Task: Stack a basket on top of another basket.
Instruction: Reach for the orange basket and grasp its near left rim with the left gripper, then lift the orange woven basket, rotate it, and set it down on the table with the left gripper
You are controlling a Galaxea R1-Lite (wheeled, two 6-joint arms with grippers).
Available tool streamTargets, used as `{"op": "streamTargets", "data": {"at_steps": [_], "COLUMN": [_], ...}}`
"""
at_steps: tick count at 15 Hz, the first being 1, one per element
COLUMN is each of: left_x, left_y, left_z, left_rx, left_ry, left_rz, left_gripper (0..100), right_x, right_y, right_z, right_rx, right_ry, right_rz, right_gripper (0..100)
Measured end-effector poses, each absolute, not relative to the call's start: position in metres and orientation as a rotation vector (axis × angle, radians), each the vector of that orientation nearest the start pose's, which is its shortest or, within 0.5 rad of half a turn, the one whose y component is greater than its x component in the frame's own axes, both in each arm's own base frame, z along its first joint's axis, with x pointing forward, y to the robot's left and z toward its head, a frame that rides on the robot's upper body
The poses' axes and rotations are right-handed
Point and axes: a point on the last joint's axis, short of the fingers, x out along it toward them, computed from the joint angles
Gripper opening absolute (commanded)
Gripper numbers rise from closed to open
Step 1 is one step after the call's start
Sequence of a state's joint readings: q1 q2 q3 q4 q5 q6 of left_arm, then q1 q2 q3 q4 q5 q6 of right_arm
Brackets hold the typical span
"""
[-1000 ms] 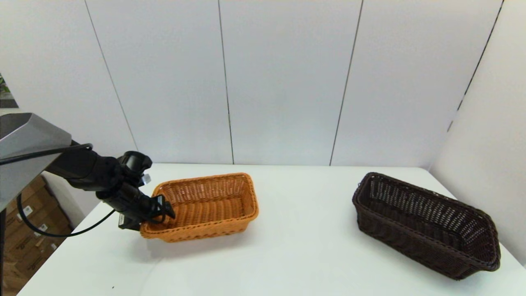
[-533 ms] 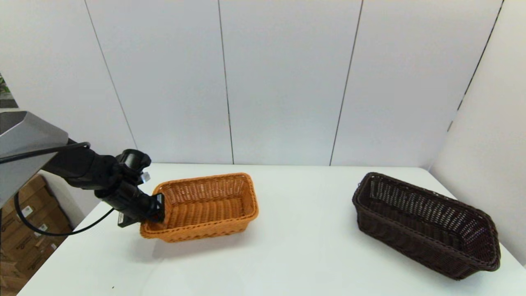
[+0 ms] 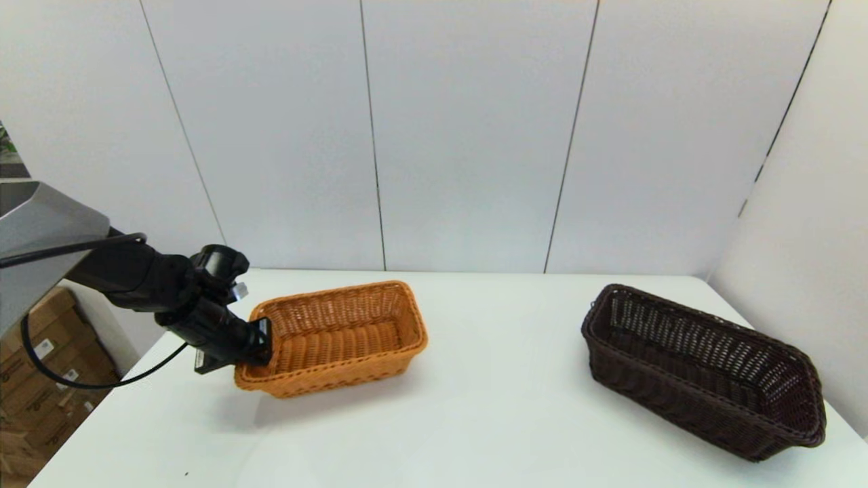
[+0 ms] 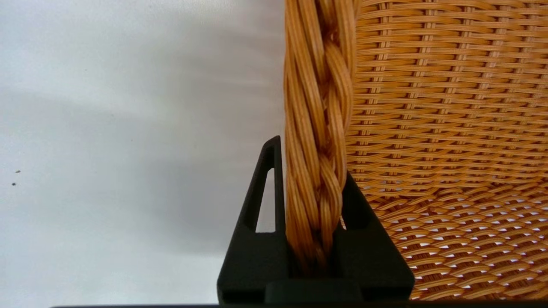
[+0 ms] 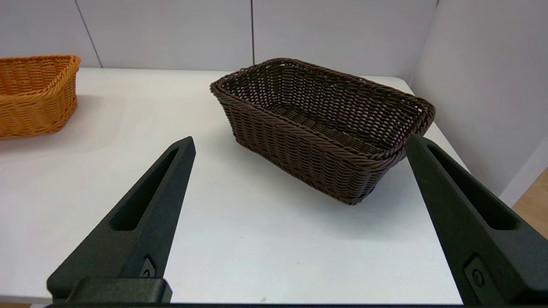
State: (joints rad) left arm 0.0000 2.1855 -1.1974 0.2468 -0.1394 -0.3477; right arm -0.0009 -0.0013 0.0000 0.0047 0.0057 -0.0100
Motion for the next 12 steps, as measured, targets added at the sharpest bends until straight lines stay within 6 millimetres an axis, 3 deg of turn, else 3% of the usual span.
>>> {"op": "streamTargets", "data": {"at_steps": [7,12], "left_x": [0.362,0.357], "left_y": [-0.018,-0.027], "left_z": [0.066,0.073], "left_rx": [-0.479,-0.432], "left_ry": [1.22,1.214], "left_rz": [-0.138,-0.302], "left_gripper": [0,0], "right_x": [-0.023,-0.023], "right_y": [0.0,0.0], "right_z": [0.075,0.075], "right_rx": [-0.01,-0.01], "right_ry": [0.003,0.003], "right_rz": [0.004,0.005], "right_gripper": [100,100]}}
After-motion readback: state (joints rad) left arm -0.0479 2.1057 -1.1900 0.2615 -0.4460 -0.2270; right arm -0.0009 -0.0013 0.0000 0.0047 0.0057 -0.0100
